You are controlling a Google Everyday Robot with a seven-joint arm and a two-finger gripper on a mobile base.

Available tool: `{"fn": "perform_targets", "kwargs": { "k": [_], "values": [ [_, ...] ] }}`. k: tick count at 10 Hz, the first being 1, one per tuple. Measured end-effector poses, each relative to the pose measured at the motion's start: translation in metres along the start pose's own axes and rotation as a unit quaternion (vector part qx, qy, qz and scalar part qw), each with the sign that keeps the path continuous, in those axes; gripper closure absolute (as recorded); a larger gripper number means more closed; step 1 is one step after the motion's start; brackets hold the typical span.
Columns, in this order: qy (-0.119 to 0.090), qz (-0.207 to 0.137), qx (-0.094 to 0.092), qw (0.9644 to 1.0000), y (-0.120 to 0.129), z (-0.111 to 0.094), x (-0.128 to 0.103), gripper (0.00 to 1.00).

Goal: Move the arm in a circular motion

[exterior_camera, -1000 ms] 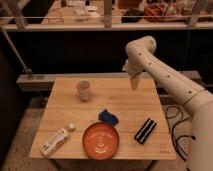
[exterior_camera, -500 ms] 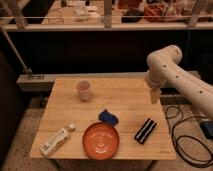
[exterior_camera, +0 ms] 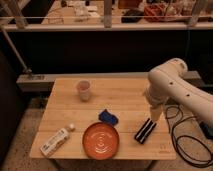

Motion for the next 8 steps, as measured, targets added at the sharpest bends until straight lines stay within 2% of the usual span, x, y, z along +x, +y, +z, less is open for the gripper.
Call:
{"fn": "perform_targets", "kwargs": {
  "k": [2, 3, 5, 8],
  "values": [
    [-0.017, -0.042, -0.002, 0.999, 0.007, -0.005, -0.049, 0.2],
    [-0.026, -0.071, 0.002, 0.9971, 0.011, -0.011, -0.08, 0.2],
    [-0.039, -0.115, 0.011, 0.9925, 0.01, -0.019, -0.125, 0.2],
    [-0.068, -0.193, 0.028, 0.9783, 0.005, -0.031, -0.199, 0.2]
  ]
}}
